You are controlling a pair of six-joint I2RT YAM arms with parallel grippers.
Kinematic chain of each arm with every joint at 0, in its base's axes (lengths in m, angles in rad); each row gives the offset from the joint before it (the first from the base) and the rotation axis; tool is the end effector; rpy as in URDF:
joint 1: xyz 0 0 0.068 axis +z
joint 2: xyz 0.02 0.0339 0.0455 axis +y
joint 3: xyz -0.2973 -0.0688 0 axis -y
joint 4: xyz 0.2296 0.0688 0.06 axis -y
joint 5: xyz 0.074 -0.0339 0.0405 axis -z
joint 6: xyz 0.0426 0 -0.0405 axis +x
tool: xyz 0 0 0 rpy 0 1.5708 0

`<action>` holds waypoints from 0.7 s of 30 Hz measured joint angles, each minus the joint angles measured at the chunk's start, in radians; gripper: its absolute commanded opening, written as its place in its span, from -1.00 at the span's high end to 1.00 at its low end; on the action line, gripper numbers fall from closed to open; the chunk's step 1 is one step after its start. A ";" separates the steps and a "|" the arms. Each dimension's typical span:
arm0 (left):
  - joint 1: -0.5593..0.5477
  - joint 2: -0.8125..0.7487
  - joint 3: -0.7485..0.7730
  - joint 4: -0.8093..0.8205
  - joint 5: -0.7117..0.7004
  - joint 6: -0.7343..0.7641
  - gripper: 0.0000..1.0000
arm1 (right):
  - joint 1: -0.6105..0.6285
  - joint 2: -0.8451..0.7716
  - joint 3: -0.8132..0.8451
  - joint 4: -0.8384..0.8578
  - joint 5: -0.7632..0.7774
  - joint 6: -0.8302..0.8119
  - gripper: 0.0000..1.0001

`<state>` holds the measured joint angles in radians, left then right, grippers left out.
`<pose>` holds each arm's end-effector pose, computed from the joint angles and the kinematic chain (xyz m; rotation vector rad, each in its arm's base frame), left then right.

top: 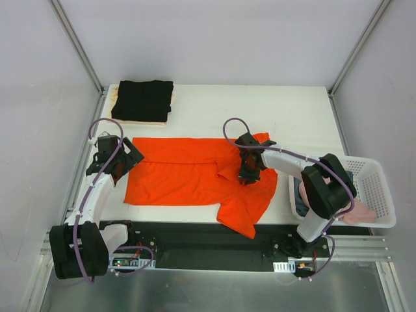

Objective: Fold and stack the t-shirts
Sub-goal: Fold the flattened tshirt in 1/3 of the way

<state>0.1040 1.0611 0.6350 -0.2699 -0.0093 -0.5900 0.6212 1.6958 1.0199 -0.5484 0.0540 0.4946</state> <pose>0.1972 0.0210 0.2580 -0.7796 2.1412 -0.2461 0.2561 0.1805 0.2020 -0.1647 2.8080 0.1962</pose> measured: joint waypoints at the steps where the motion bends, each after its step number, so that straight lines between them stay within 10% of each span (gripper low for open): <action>1: 0.000 0.000 0.000 0.000 0.000 0.000 -0.99 | 0.000 0.000 0.000 0.000 0.003 0.001 0.70; 21: 0.000 0.016 0.002 -0.001 0.000 0.000 -0.99 | 0.007 -0.072 0.000 -0.099 0.073 -0.007 0.70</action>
<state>0.1040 1.0771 0.6369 -0.2707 -0.0093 -0.5900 0.6281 1.6241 1.0199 -0.6476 0.1268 0.4877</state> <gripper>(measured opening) 0.993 0.144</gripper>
